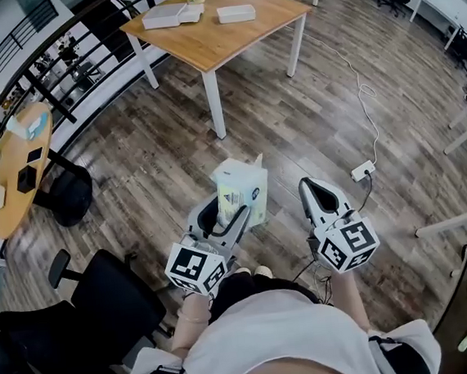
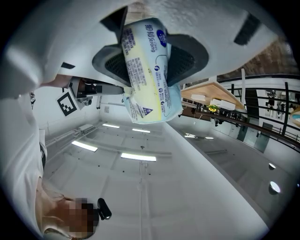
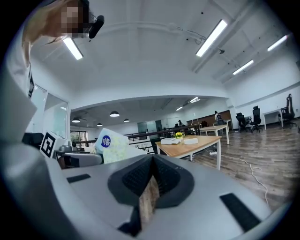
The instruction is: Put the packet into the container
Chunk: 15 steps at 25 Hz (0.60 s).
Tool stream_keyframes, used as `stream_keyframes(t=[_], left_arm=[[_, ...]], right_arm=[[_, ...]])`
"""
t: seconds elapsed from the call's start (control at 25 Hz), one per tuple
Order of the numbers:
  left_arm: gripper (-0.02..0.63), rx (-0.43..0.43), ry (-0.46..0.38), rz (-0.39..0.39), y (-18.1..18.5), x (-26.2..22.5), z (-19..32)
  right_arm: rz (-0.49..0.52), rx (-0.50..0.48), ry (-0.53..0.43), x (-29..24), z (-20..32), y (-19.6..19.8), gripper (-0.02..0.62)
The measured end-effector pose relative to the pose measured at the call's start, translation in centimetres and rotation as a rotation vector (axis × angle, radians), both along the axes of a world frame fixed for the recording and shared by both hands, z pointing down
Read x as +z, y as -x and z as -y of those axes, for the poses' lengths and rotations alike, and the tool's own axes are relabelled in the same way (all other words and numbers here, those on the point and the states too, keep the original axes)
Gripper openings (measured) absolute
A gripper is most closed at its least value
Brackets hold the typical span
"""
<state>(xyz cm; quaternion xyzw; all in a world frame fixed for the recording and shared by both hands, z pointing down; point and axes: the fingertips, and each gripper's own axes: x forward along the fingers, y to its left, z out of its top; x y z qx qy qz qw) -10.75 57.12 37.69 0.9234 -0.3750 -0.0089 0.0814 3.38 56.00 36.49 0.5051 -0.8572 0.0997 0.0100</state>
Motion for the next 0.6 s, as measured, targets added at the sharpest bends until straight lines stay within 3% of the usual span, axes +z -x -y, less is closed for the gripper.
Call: stream_keyframes(t=[0.6], left_arm=[[0.225, -0.006, 0.007, -0.024, -2.5, 0.4, -0.6]], right_arm=[[0.025, 0.027, -0.003, -0.1, 0.0, -2.0, 0.011]])
